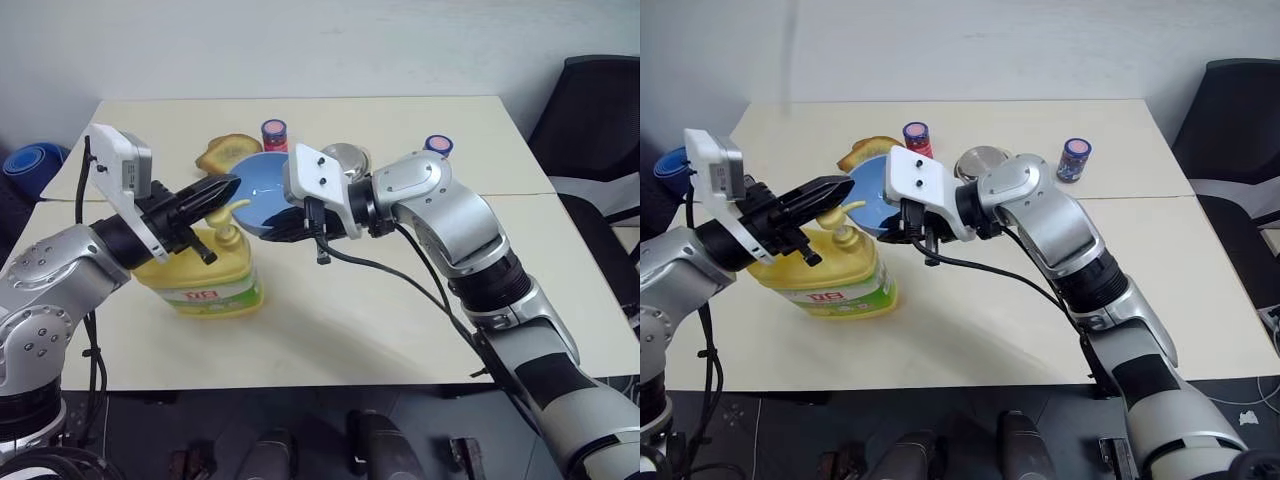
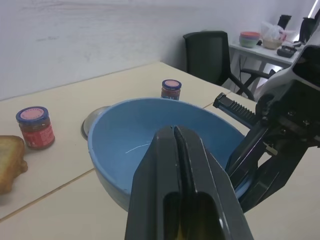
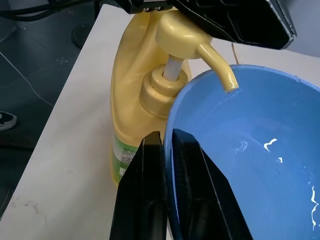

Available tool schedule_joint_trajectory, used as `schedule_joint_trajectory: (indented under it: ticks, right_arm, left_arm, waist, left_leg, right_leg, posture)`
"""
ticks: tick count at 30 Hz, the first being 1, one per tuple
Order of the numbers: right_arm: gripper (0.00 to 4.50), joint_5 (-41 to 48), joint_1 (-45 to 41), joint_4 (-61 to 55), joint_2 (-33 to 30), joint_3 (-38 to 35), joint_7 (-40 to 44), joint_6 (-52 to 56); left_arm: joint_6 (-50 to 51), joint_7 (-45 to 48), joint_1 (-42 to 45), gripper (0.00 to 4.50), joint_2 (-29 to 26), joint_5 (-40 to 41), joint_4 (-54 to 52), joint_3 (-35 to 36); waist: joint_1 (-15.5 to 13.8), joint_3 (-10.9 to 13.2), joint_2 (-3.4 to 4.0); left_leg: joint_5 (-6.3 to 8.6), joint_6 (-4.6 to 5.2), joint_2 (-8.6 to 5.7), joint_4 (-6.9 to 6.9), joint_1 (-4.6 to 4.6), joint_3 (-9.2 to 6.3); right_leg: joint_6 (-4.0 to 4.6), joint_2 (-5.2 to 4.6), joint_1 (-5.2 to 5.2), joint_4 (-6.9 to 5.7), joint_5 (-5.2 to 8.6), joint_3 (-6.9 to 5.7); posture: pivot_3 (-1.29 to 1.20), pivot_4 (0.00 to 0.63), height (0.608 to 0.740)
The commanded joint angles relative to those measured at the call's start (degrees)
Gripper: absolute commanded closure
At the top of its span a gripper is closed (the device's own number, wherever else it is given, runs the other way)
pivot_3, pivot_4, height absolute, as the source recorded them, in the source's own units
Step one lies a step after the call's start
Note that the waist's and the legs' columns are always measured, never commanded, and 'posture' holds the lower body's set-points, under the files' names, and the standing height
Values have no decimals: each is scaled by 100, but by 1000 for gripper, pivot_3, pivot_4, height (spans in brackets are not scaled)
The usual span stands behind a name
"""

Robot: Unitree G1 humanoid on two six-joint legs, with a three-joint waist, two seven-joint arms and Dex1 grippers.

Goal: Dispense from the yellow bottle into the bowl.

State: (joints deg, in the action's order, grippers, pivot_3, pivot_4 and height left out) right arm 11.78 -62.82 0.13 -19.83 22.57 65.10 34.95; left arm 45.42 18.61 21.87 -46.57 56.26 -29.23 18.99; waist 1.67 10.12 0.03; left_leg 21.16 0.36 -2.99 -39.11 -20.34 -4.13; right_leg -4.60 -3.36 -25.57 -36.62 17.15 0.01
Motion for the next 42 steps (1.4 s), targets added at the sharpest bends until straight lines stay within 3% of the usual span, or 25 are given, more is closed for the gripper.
schedule_joint_trajectory:
  ticks: [1, 10, 19, 26, 28, 33, 42]
  right_arm:
    - [4500, 89, -204, -167, 47, -107, 19, 1]
    - [4500, 198, -198, -291, 33, -111, 80, 216]
    - [4500, 264, -197, -350, 57, -118, 68, 312]
    - [4500, 203, -171, -298, 70, -112, 27, 260]
    - [4500, 161, -129, -238, 3, -184, -13, 182]
    - [4500, 77, 251, -67, -522, -446, 43, -268]
    - [4500, -348, 1932, 2009, -1662, -927, 541, -3239]
  left_arm:
    - [104, 90, -269, 4455, -140, -511, 7, -375]
    - [45, 51, -493, 4455, 1, -1087, -36, -780]
    - [52, -12, -922, 4455, 263, -1390, 49, -871]
    - [-256, 9, -988, 4455, 742, -1330, 163, -702]
    - [-397, 53, -758, 4455, 906, -1012, 186, -352]
    - [-823, 725, -476, 4455, 802, -486, 289, 473]
    - [-904, 3235, -1243, 4455, -317, 55, 323, 1131]
  waist:
    - [7, 0, 1]
    - [7, -5, 7]
    - [4, -79, 72]
    - [-4, -106, 88]
    - [-8, -105, 87]
    - [-16, -97, 73]
    - [-10, -78, 43]
  left_leg:
    - [0, 0, 0, 0, 0, 0]
    - [0, 0, 0, 2, 9, 5]
    - [0, 1, 0, 4, 21, 8]
    - [0, 1, -2, 5, 24, 10]
    - [1, 1, -2, 5, 24, 10]
    - [1, 1, -2, 2, 15, 8]
    - [9, 17, -8, 6, -4, 5]
  right_leg:
    - [0, 0, 0, 0, 0, 0]
    - [0, 0, 2, -11, 0, 7]
    - [0, 0, 9, -14, 0, 14]
    - [1, 0, 10, -11, 1, 18]
    - [1, 0, 10, -10, 1, 19]
    - [1, 0, 8, -11, 1, 15]
    - [1, -7, 5, 23, 1, 8]
  posture:
    - [0, 150, 740]
    - [0, 150, 740]
    - [0, 150, 740]
    - [0, 150, 740]
    - [0, 150, 740]
    - [0, 150, 740]
    - [0, 150, 740]
